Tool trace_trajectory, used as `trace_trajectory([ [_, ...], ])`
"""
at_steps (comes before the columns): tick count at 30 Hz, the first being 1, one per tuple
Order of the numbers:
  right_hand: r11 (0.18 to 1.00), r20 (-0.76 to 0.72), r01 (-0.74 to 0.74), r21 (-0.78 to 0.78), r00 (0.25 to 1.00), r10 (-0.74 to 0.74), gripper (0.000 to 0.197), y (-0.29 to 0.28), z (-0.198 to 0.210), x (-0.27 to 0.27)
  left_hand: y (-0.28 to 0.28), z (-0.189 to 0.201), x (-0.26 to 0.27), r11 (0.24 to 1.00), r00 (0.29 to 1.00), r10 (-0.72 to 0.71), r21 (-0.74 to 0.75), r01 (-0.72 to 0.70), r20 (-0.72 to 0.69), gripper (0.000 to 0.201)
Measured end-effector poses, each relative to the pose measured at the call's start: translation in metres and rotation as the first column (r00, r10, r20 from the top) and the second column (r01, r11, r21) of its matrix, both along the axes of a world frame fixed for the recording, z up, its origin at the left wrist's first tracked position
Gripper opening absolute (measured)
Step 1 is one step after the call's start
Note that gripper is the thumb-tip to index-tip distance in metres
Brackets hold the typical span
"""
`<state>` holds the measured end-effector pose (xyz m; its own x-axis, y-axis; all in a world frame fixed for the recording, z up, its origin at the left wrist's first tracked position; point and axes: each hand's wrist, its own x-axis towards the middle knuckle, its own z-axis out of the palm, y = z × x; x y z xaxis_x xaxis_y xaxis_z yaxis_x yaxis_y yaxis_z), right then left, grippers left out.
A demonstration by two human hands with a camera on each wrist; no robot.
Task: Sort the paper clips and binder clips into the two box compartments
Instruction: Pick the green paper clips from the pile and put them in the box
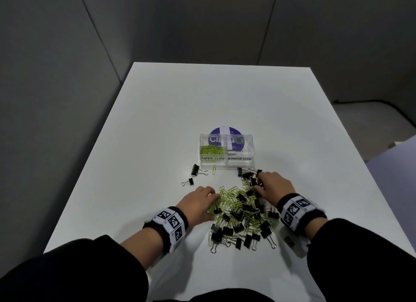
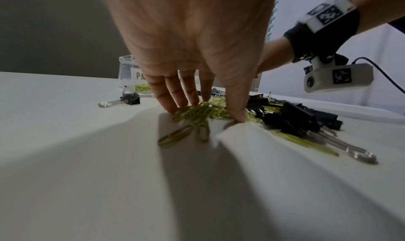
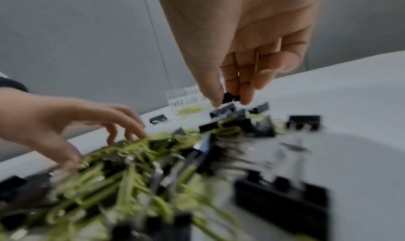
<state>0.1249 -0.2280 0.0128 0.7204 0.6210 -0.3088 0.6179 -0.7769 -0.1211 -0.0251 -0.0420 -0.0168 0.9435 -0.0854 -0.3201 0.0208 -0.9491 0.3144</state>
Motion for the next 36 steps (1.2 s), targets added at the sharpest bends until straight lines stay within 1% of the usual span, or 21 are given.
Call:
trace_trajectory([
  [1,0.999,-0.008,0.007,-0.038,1.000,-0.007,0.027,-0.003,-0.003,0.004,-0.002,0.000,0.003,1.000,1.000,0.004,-0.001,-0.004,0.001,0.062],
  [3,0.998,0.041,-0.022,-0.057,0.999,0.024,0.030,-0.004,-0.006,0.005,-0.003,0.000,0.006,1.000,1.000,0.013,-0.006,-0.013,0.007,0.056],
  [5,0.995,0.092,-0.094,0.038,0.992,0.091,0.034,0.001,-0.009,0.000,-0.004,-0.001,0.007,1.000,1.000,0.022,-0.012,-0.022,0.016,0.053],
  [7,0.960,0.055,-0.224,0.170,0.975,0.217,0.040,0.013,-0.008,-0.014,-0.004,-0.003,0.008,0.999,0.999,0.041,-0.018,-0.041,0.017,0.055],
  [8,0.932,0.020,-0.303,0.200,0.952,0.305,0.042,0.021,-0.008,-0.022,-0.004,-0.004,0.008,0.998,0.998,0.063,-0.022,-0.063,0.012,0.057],
  [9,0.905,-0.011,-0.379,0.192,0.922,0.388,0.046,0.030,-0.009,-0.030,-0.005,-0.004,0.008,0.995,0.995,0.096,-0.030,-0.096,0.008,0.059],
  [11,0.869,-0.078,-0.486,0.086,0.867,0.493,0.056,0.044,-0.012,-0.041,-0.004,-0.005,0.009,0.986,0.987,0.163,-0.042,-0.163,0.003,0.059],
  [13,0.860,-0.139,-0.509,-0.021,0.854,0.502,0.063,0.051,-0.015,-0.046,-0.002,-0.007,0.008,0.980,0.981,0.194,-0.032,-0.194,0.000,0.054],
  [15,0.849,-0.152,-0.525,-0.050,0.845,0.513,0.062,0.051,-0.017,-0.047,0.000,-0.009,0.008,0.979,0.979,0.204,-0.021,-0.204,0.003,0.047],
  [18,0.840,-0.109,-0.540,-0.058,0.840,0.532,0.054,0.046,-0.017,-0.051,0.000,-0.008,0.010,0.980,0.980,0.199,0.004,-0.199,0.009,0.036],
  [21,0.858,-0.061,-0.511,-0.044,0.859,0.509,0.044,0.045,-0.019,-0.057,-0.002,-0.008,0.013,0.984,0.984,0.178,0.023,-0.177,-0.014,0.029],
  [25,0.878,-0.031,-0.473,-0.080,0.881,0.472,0.030,0.047,-0.020,-0.058,-0.001,-0.009,0.013,0.990,0.991,0.126,0.070,-0.124,-0.032,0.026],
  [28,0.881,-0.017,-0.467,-0.078,0.884,0.467,0.026,0.049,-0.018,-0.056,0.003,-0.010,0.012,0.993,0.996,0.079,0.092,-0.076,-0.040,0.027],
  [32,0.888,-0.029,-0.452,-0.080,0.892,0.452,0.024,0.050,-0.016,-0.053,0.010,-0.005,0.011,0.997,0.999,0.046,0.057,-0.044,-0.021,0.026],
  [36,0.908,-0.061,-0.417,-0.045,0.908,0.414,0.025,0.044,-0.012,-0.043,0.025,0.003,0.003,0.997,0.997,0.075,-0.031,-0.074,0.025,0.026],
])
